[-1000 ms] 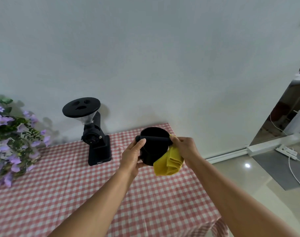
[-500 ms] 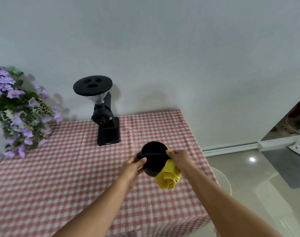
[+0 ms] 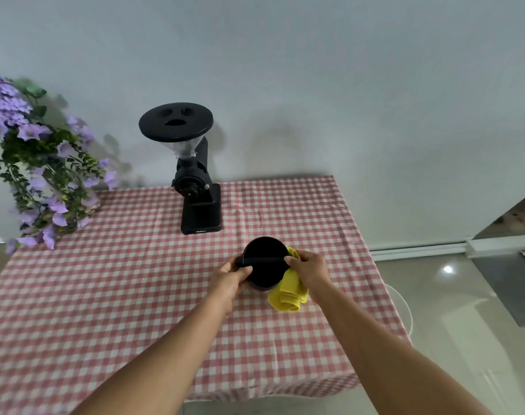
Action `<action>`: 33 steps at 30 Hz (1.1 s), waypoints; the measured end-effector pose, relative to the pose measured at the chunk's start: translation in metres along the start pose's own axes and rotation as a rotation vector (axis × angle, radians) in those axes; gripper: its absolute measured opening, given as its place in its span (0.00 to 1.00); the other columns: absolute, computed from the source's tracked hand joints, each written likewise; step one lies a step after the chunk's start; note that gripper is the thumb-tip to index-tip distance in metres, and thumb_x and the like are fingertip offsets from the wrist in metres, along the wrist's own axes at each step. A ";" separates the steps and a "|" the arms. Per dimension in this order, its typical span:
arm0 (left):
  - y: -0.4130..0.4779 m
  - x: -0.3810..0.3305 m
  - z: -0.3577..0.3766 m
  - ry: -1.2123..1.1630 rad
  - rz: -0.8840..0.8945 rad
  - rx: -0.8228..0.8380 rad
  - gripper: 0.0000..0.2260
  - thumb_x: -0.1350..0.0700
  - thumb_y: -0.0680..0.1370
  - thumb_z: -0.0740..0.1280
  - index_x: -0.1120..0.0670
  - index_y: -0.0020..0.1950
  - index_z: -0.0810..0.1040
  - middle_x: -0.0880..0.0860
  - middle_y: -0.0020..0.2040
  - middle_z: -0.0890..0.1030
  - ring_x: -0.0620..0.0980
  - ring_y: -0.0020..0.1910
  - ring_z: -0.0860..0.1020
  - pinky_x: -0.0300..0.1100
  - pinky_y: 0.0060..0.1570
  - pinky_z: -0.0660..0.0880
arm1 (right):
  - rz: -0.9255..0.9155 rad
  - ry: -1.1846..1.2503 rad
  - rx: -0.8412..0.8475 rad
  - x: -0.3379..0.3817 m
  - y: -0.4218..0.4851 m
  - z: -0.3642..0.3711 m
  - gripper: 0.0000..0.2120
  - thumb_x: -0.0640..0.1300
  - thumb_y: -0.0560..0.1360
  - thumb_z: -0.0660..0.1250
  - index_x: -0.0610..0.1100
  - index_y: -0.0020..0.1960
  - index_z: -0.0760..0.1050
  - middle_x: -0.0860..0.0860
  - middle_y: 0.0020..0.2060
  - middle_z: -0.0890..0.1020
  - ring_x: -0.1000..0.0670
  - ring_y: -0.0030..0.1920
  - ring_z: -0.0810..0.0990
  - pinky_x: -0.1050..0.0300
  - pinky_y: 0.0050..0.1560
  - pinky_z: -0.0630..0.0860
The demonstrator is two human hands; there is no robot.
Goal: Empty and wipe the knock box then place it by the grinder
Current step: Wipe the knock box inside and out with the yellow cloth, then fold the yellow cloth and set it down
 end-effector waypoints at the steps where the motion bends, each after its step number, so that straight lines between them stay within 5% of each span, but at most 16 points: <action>1: 0.001 -0.001 0.001 -0.006 -0.001 0.003 0.18 0.68 0.78 0.68 0.58 0.67 0.77 0.58 0.59 0.83 0.58 0.59 0.82 0.58 0.64 0.77 | 0.005 0.004 -0.007 0.000 0.001 0.001 0.05 0.43 0.75 0.72 0.46 0.51 0.82 0.49 0.42 0.84 0.48 0.45 0.84 0.49 0.51 0.82; 11: 0.004 -0.008 0.002 0.016 -0.042 -0.047 0.17 0.68 0.78 0.68 0.59 0.66 0.76 0.60 0.58 0.83 0.57 0.52 0.83 0.53 0.60 0.79 | 0.004 0.009 -0.094 -0.005 0.005 -0.005 0.13 0.44 0.69 0.78 0.46 0.53 0.84 0.50 0.44 0.85 0.47 0.46 0.84 0.47 0.53 0.82; 14: 0.000 -0.014 0.002 0.110 -0.046 -0.062 0.26 0.65 0.76 0.72 0.56 0.74 0.71 0.58 0.66 0.79 0.57 0.60 0.81 0.55 0.64 0.77 | 0.007 0.089 -0.081 -0.007 0.002 -0.019 0.11 0.40 0.70 0.77 0.46 0.52 0.83 0.50 0.43 0.85 0.48 0.46 0.84 0.50 0.49 0.82; 17: -0.016 -0.034 0.007 0.303 0.127 -0.257 0.32 0.60 0.77 0.72 0.50 0.79 0.64 0.54 0.77 0.68 0.57 0.73 0.70 0.54 0.70 0.71 | -0.005 0.143 -0.065 -0.008 -0.003 -0.035 0.11 0.40 0.71 0.76 0.46 0.52 0.82 0.48 0.45 0.85 0.48 0.46 0.84 0.55 0.43 0.80; 20: -0.043 -0.061 0.030 0.440 0.483 -0.360 0.22 0.58 0.80 0.68 0.49 0.74 0.71 0.49 0.73 0.72 0.48 0.70 0.72 0.43 0.65 0.72 | -0.049 0.177 -0.009 -0.008 -0.010 -0.053 0.10 0.39 0.72 0.75 0.43 0.53 0.82 0.46 0.46 0.85 0.46 0.46 0.84 0.52 0.46 0.81; 24: -0.061 -0.067 0.078 0.479 0.556 -0.013 0.13 0.58 0.81 0.66 0.49 0.65 0.80 0.47 0.58 0.83 0.39 0.54 0.80 0.38 0.55 0.79 | -0.077 0.253 0.041 -0.006 -0.021 -0.075 0.08 0.37 0.74 0.71 0.39 0.54 0.81 0.40 0.49 0.85 0.40 0.49 0.83 0.42 0.54 0.81; 29: -0.071 -0.049 0.135 0.536 0.280 0.449 0.19 0.63 0.82 0.63 0.56 0.73 0.73 0.50 0.65 0.78 0.45 0.61 0.78 0.27 0.45 0.77 | -0.101 0.463 0.103 0.005 -0.043 -0.101 0.10 0.31 0.76 0.59 0.39 0.42 0.77 0.42 0.34 0.79 0.49 0.30 0.81 0.58 0.30 0.77; 33: -0.079 -0.034 0.163 0.637 0.147 0.640 0.12 0.61 0.82 0.63 0.56 0.65 0.79 0.50 0.57 0.82 0.41 0.52 0.79 0.26 0.46 0.73 | -0.108 0.633 0.189 0.007 -0.054 -0.120 0.10 0.36 0.71 0.60 0.33 0.48 0.76 0.34 0.45 0.81 0.40 0.44 0.82 0.50 0.46 0.81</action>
Point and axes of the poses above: each hand's wrist, its own y-axis towards the middle knuckle, its own z-axis out of the palm, x = y × z, the point moved 4 cm from there along y, towards the middle knuckle
